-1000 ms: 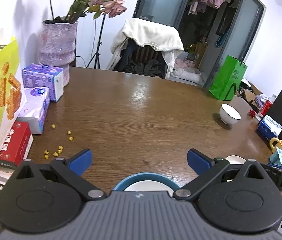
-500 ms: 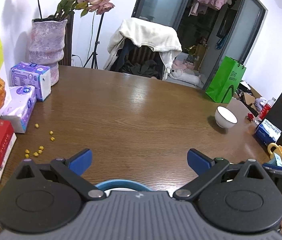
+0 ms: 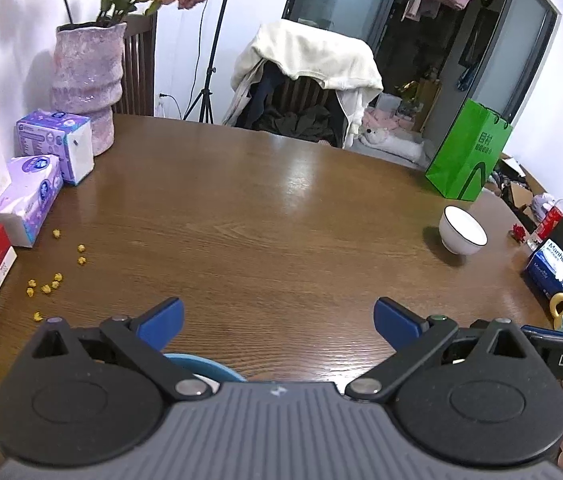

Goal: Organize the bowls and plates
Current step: 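Withdraw both open grippers up and away from the nested bowls, then move both open grippers toward the remaining white black-rimmed bowl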

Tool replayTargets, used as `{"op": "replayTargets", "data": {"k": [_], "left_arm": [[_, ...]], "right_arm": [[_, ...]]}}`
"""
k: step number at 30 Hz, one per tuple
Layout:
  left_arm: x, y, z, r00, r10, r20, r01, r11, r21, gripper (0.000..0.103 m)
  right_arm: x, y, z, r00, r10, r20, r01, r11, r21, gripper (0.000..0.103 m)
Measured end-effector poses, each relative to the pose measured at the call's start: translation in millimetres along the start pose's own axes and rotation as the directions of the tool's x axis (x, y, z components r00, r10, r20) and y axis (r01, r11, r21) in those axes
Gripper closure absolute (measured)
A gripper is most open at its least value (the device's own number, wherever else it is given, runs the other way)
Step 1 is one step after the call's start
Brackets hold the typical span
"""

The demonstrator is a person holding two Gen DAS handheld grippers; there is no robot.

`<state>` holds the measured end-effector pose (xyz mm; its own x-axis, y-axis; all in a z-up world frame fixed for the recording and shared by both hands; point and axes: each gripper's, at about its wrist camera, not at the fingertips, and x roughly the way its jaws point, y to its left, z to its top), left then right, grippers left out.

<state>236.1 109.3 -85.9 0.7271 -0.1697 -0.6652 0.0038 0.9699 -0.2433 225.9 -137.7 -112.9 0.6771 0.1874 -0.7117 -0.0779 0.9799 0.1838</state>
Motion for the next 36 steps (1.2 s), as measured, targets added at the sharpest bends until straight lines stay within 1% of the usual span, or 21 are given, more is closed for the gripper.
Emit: {"op": "replayTargets", "data": {"k": [4,10,19,23,29,36], "left_arm": [[10,-15,3,1.000,-0.001,-0.019,0.001,1.000,0.018,0.000],[29,-44,7,0.998,-0.011,-0.056,0.014,0.999,0.052,0.000],[58,-86,16,0.996,-0.013,-0.093,0.021,0.996,0.085,0.000],[72,-106,20,0.995,-0.016,-0.098,0.026,0.995,0.096,0.000],[95,-141,28,0.994,-0.024,-0.104,0.034,0.995,0.097,0.000],[118,-183,38,0.996,-0.027,-0.081,0.036,0.993,0.110,0.000]], "right_arm": [[7,-20,2,1.000,-0.006,-0.024,0.007,0.999,0.036,0.000],[14,-60,7,0.998,-0.036,-0.057,0.042,0.995,0.094,0.000],[21,-119,24,0.993,-0.104,-0.058,0.111,0.982,0.152,0.000],[28,-142,36,0.991,-0.129,-0.042,0.134,0.979,0.154,0.000],[39,-174,58,0.990,-0.141,-0.015,0.142,0.981,0.132,0.000],[59,-210,82,0.990,-0.140,-0.012,0.140,0.985,0.098,0.000]]}}
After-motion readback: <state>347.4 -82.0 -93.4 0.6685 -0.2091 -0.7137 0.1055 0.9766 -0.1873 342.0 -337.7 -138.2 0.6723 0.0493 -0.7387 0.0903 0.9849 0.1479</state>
